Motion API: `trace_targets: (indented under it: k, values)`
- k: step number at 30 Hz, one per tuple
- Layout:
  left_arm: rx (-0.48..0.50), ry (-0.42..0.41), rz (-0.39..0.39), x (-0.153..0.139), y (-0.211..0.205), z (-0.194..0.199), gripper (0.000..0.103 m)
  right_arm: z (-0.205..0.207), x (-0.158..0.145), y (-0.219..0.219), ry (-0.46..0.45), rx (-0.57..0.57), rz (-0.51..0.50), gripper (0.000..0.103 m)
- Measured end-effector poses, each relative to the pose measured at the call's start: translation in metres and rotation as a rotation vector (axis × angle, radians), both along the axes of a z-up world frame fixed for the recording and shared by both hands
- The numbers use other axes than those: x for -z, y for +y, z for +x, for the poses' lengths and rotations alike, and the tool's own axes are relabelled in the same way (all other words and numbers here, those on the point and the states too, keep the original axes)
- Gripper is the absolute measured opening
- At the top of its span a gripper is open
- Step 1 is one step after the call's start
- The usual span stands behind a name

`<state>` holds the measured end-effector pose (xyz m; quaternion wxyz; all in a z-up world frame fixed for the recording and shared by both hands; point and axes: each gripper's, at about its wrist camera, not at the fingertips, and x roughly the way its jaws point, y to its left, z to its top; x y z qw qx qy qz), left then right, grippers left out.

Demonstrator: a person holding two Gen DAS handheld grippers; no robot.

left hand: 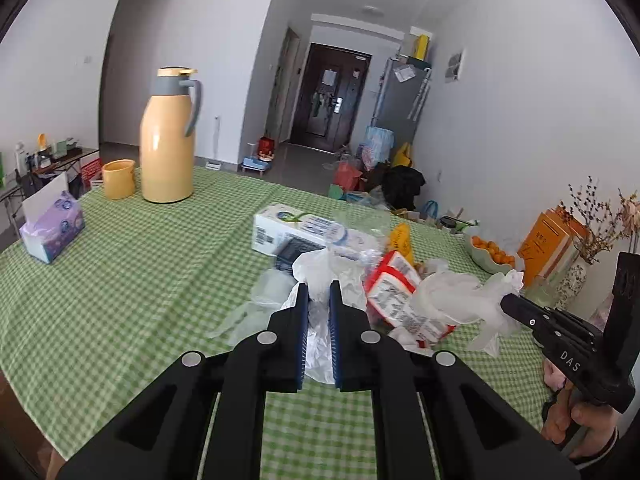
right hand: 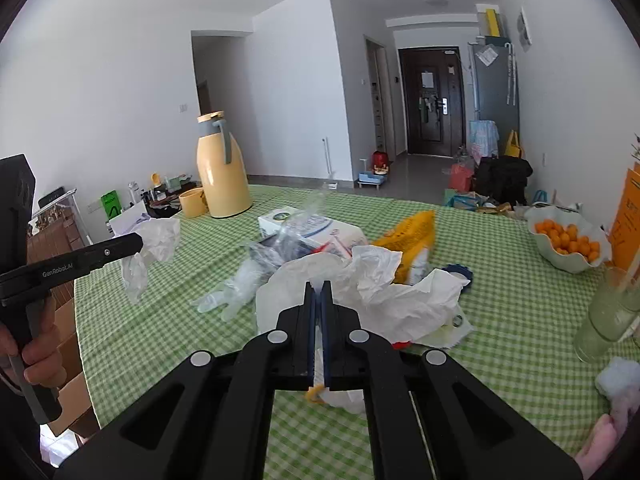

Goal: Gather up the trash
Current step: 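Carry the tissues to the cardboard box and open both tools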

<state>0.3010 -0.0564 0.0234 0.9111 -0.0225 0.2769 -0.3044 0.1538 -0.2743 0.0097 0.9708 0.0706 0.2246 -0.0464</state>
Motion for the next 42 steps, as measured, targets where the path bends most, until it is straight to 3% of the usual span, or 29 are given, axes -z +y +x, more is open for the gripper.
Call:
trace_targets:
  k: [13,22,31,37,42]
  values:
    - [-0.341,-0.027,-0.009,-0.004,0.193,0.019,0.007,0.112,-0.009,0.153,0.010,-0.337,-0.057,0.003]
    - [-0.642,-0.038,0.043,0.003,0.330,-0.016,0.007,0.160,0.001,0.290,0.049,-0.638,-0.069,0.003]
    - [-0.931,0.007,0.062,0.017,0.451,-0.068,0.007,0.173,0.021,0.422,0.091,-0.897,-0.077,0.003]
    - [-1.017,0.047,0.049,0.032,0.498,-0.096,0.007,0.171,0.035,0.482,0.148,-1.015,-0.100,0.003]
    - [-1.020,0.118,0.043,0.058,0.508,-0.095,0.007,0.168,0.054,0.511,0.206,-1.075,-0.154,0.003]
